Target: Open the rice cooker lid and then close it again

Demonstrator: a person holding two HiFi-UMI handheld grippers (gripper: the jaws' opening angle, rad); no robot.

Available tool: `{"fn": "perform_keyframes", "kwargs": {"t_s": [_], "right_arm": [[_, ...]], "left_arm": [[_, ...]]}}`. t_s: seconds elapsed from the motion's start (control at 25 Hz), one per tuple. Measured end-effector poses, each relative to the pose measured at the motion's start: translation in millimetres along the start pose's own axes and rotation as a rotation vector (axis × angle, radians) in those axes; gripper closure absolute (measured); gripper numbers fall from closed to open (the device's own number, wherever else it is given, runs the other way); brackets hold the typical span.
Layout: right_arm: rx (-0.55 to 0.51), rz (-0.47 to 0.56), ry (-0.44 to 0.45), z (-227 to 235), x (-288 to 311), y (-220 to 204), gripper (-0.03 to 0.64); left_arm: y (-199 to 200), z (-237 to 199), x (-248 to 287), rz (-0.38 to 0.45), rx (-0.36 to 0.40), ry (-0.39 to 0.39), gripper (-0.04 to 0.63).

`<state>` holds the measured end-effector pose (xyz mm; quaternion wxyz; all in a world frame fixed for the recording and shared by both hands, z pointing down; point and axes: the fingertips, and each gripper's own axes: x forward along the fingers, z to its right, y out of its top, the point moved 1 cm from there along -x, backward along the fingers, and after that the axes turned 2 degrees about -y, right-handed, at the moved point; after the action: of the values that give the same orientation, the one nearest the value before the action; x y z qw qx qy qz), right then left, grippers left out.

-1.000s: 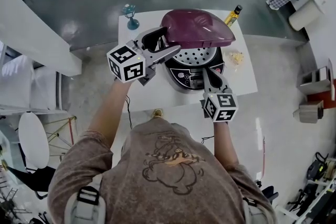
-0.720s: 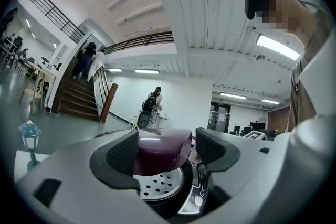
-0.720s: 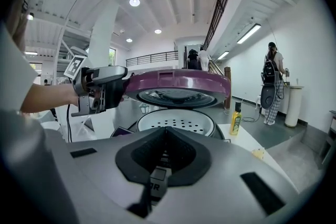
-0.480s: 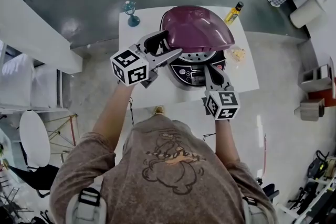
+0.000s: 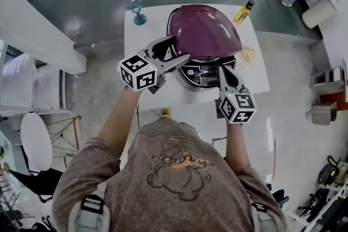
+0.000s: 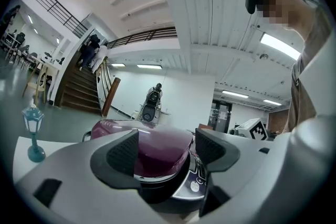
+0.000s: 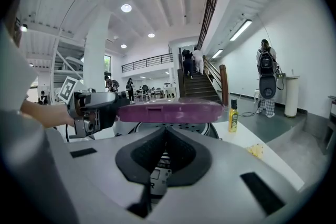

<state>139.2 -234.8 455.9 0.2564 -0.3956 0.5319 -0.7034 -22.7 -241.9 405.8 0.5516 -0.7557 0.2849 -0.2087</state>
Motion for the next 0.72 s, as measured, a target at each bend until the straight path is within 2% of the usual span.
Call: {"fn": "perform_keyframes", "kwargs": {"t_s": [0.44, 0.72], "right_arm": [[-0.078, 0.081, 0.022, -4.8, 0.9, 59.7, 0.612], [-0.112, 0.049, 0.028, 0.9, 13.2, 64.4, 0.612]], "left_arm": [[-3.4, 1.8, -1.9, 0.0, -0.009, -0.001, 0.258], [-3.4, 1.9, -0.5, 0.001, -0.016, -0.003, 0.258]]}}
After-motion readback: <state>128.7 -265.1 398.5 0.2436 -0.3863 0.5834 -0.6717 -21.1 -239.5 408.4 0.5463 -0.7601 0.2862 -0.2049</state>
